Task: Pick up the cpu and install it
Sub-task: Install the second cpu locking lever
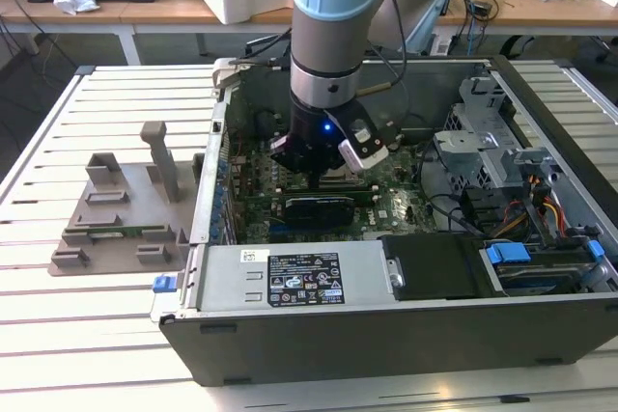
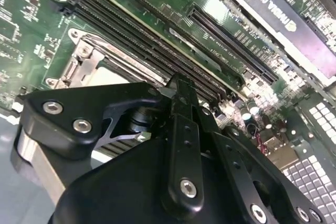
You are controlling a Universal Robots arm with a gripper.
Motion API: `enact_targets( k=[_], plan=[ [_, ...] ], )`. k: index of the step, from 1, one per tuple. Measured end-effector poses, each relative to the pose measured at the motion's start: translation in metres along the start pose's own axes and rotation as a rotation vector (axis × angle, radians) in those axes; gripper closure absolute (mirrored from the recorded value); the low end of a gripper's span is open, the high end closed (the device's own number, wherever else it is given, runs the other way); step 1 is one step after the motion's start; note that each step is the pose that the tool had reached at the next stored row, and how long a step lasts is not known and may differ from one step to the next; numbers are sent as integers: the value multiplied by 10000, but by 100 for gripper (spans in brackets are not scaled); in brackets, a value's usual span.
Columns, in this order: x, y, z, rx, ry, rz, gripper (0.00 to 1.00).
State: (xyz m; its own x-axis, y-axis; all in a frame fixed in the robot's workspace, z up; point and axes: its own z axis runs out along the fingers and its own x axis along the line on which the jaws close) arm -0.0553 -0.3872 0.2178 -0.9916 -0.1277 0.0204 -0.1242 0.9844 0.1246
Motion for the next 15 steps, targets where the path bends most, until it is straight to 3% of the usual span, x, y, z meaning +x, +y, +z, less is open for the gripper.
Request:
enact_targets(
  k=[2, 3, 9, 15],
  plan=[
    [31, -4, 38, -198, -20, -59, 89],
    [42, -5, 51, -225, -23, -65, 89],
    [122, 8, 119, -275, -20, -126, 89],
    [116, 108, 169, -275, 3, -293, 89]
  ],
)
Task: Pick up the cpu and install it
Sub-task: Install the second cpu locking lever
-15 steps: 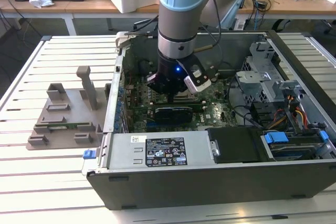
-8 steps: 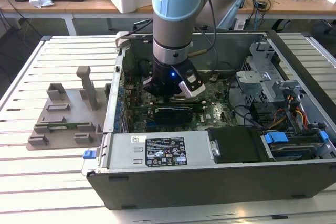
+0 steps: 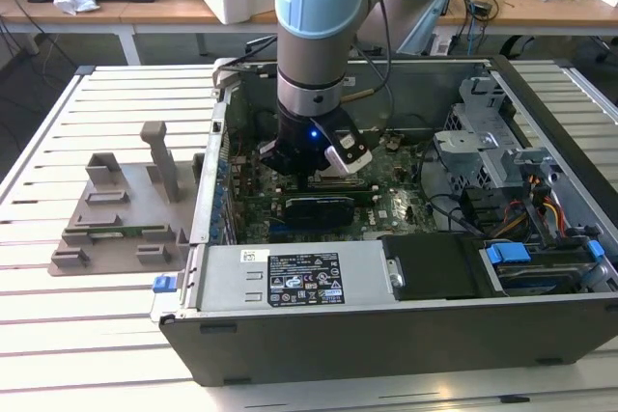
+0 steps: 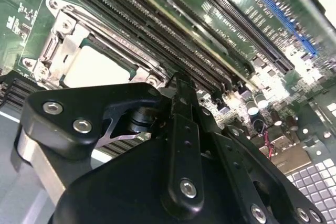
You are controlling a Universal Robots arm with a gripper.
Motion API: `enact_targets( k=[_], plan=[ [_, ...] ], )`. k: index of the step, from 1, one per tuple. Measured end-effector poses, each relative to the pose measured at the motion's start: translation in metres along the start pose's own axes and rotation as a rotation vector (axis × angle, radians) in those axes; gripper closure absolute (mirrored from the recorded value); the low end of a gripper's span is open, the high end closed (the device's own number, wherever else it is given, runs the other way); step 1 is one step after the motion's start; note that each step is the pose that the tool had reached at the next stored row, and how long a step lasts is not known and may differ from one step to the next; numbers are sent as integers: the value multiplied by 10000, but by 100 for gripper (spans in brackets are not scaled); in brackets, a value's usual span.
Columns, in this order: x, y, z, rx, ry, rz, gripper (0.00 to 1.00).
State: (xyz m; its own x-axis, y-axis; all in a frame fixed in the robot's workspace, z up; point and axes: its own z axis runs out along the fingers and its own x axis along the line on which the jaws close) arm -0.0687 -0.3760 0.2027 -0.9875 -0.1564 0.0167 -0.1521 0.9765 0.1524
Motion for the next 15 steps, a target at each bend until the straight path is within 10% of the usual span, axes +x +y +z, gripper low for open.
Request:
enact_targets(
  k=[8, 12, 15],
  plan=[
    [-12, 40, 18, -10, 40, -277, 89],
    [-12, 95, -212, -11, 39, -279, 89],
    [-83, 136, -234, 48, 88, -271, 89]
  ],
)
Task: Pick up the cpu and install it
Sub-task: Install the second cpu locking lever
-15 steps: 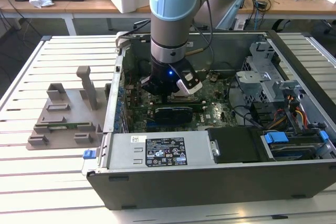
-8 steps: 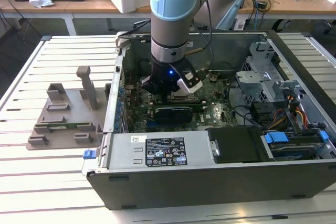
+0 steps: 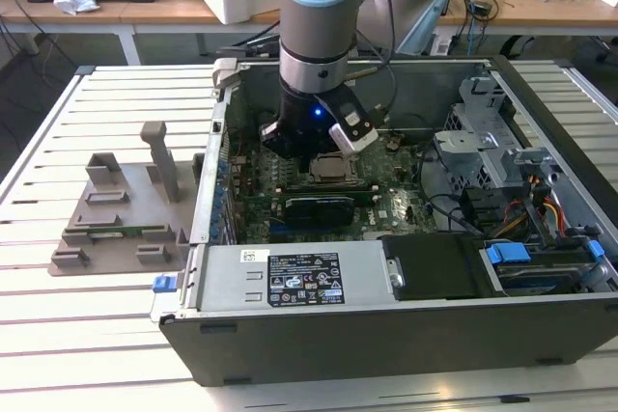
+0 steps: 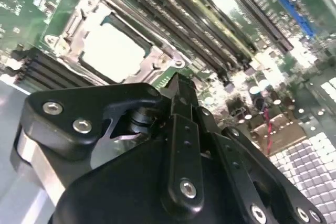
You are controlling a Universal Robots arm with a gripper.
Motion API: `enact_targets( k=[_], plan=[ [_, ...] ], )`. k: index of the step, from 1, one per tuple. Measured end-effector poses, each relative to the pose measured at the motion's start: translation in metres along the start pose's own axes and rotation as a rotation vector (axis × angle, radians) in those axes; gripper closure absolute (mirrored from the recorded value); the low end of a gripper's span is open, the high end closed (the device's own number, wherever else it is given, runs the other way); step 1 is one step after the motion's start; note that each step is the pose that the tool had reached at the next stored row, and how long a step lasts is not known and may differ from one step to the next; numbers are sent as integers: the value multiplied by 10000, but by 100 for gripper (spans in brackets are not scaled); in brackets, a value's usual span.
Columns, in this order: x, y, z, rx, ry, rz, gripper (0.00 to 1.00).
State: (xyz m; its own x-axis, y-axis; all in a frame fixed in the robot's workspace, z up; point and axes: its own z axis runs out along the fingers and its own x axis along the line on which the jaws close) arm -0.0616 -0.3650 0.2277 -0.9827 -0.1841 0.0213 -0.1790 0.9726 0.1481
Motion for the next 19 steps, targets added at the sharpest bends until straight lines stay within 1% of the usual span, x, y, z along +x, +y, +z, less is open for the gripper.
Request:
enact_targets(
  k=[2, 3, 4, 5, 6, 7, 9, 11, 12, 13, 14, 16, 17, 18, 19],
  plan=[
    [-68, 8, 4, 67, 77, 13, 89],
    [-133, 19, 11, 102, 140, 22, 89],
    [-194, 36, 18, 119, 180, 30, 89],
    [-229, 49, 24, 127, 205, 33, 89],
    [-275, 67, 35, 146, 246, 38, 89],
    [-334, 87, 51, 191, 301, 49, 89],
    [-410, 105, 67, 284, 360, 60, 89],
    [-499, 126, 86, 417, 419, 74, 89],
    [-548, 145, 97, 521, 456, 83, 89],
    [-578, 165, 105, 630, 480, 90, 89],
    [-605, 191, 112, 789, 512, 101, 89],
    [-644, 270, 128, 1241, 599, 132, 89],
    [-653, 300, 134, 1398, 629, 144, 89],
    [-666, 358, 143, 1714, 687, 166, 89],
    [-678, 418, 151, 1986, 736, 183, 89]
  ],
)
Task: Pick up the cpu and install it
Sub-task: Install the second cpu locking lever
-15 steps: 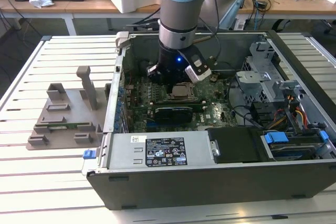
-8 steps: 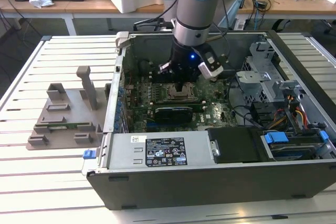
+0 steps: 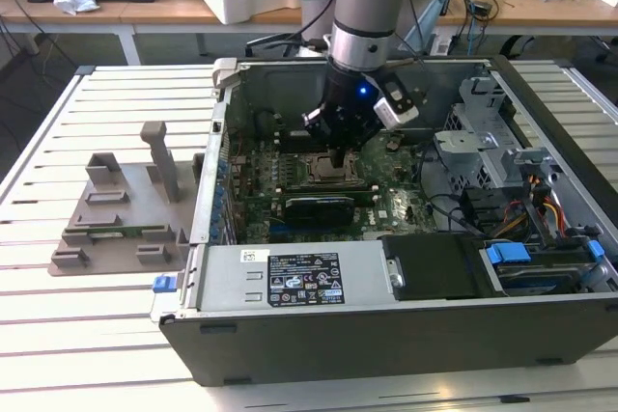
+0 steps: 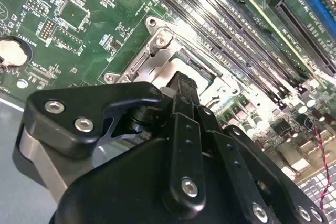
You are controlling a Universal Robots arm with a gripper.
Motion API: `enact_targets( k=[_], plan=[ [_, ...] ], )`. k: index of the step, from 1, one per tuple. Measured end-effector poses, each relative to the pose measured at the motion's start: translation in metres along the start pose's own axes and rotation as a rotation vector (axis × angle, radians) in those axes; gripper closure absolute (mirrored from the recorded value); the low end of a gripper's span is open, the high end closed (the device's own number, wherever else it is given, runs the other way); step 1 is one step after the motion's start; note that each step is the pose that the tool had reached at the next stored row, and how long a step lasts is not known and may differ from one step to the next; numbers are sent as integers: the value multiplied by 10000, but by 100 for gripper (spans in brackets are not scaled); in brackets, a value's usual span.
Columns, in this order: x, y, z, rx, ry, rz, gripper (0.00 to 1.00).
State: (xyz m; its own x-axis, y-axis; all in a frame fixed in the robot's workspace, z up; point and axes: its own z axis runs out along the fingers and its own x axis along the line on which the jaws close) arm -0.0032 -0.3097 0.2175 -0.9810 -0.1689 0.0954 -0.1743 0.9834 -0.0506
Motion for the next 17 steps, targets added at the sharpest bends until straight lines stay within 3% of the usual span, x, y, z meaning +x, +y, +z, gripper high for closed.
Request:
enact_targets(
  k=[3, 4, 7, 11, 15, 17],
  plan=[
    [-15, 91, -11, 304, 54, 28, 89],
    [-13, 93, -37, 314, 56, 29, 89],
    [4, 87, -227, 314, 55, 28, 89],
    [24, 76, -427, 315, 57, 30, 89],
    [51, 62, -711, 315, 57, 28, 89],
    [51, 62, -713, 313, 55, 28, 89]
  ],
)
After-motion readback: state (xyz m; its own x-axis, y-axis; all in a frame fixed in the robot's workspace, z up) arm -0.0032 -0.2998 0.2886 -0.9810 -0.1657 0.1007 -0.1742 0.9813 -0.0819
